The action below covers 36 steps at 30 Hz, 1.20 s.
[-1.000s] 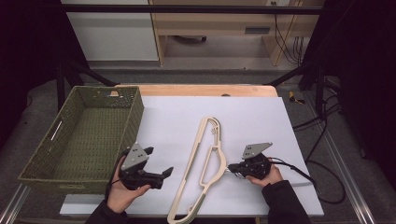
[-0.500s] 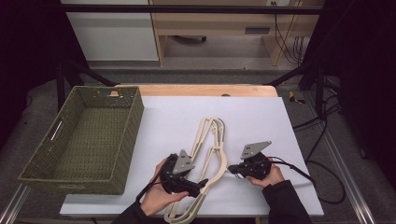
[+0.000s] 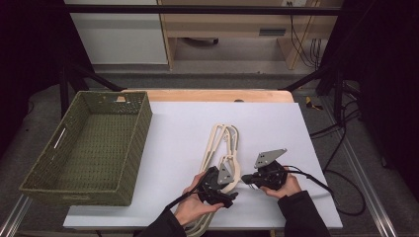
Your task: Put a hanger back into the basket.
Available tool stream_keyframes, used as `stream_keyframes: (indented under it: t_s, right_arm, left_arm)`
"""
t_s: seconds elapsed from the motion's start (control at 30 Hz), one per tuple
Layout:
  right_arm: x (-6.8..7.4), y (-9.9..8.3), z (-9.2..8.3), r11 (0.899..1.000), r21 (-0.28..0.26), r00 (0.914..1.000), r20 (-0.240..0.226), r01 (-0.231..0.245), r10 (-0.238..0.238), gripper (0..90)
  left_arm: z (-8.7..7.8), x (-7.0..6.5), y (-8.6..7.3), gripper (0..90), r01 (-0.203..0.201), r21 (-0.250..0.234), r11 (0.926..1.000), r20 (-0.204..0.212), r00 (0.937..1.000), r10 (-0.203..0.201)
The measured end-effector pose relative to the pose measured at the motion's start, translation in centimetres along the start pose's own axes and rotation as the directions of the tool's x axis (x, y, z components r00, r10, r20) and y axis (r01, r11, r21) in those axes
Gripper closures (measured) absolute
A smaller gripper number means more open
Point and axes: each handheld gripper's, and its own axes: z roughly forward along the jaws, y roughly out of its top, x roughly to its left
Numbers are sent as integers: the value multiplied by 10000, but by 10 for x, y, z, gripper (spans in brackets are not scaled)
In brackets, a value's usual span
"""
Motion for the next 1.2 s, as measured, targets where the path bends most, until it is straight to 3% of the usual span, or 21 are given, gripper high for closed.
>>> stream_keyframes:
  t_s: [0.1, 0.2, 0.43, 0.73, 0.83, 0.87, 0.9, 1.0, 1.03, 1.07, 1.1, 1.13, 1.17, 1.2]
  right_arm:
    - [0, 0, 0, 10000, -14, 10000, 2, 3, -3, 894]
    - [1, 1, -2, 10000, 48, 10000, 13, 32, -32, 894]
    - [2, 3, -4, 9999, 47, 9999, 34, 143, -144, 894]
    - [6, 6, -7, 9993, 99, 9992, 165, 366, -368, 884]
    - [8, 7, -18, 9969, -648, 9990, 21, 457, -456, 824]
    - [8, 7, -18, 9969, -648, 9990, 21, 457, -456, 824]
    - [8, 8, -30, 9902, -1334, 9992, 51, 407, -403, 797]
    - [6, 7, -49, 9725, -2315, 9995, 248, 240, -187, 746]
    - [6, 7, -49, 9725, -2315, 9995, 248, 240, -187, 746]
    - [6, 7, -55, 9646, -2632, 9995, 312, 175, -96, 710]
    - [4, 5, -68, 9453, -3261, 9965, 809, 51, 226, 619]
    - [4, 5, -68, 9453, -3261, 9965, 809, 51, 226, 619]
    - [3, 2, -78, 9214, -3885, 9925, 1107, -52, 523, 559]
    - [3, 2, -78, 9214, -3885, 9925, 1107, -52, 523, 559]
  left_arm:
    - [9, -2, 1, 389, -98, 250, 9996, -67, 9999, 100]
    - [17, -1, 2, 512, -31, 463, 9989, -45, 10000, 33]
    - [19, -1, 2, 683, 141, 538, 9985, -27, 9999, -140]
    - [15, -3, 2, 721, 506, 452, 9977, 36, 9987, -508]
    - [9, -4, 2, 724, 788, 274, 9965, -28, 9969, -787]
    - [9, -4, 2, 725, 788, 274, 9965, -28, 9969, -787]
    - [6, -4, 2, 725, 789, 265, 9965, -46, 9969, -788]
    - [-2, -3, 2, 728, 847, 127, 9963, -53, 9964, -847]
    - [-2, -3, 2, 730, 847, 127, 9963, -53, 9964, -847]
    - [-5, -2, 2, 730, 946, 36, 9955, -112, 9955, -946]
    - [-8, -1, 1, 735, 959, 17, 9954, -165, 9953, -959]
    - [-11, -1, 1, 735, 1025, 8, 9947, -225, 9945, -1025]
    - [-16, 0, 1, 739, 1152, -134, 9932, -347, 9927, -1157]
    - [-16, 0, 1, 741, 1152, -134, 9932, -347, 9927, -1157]
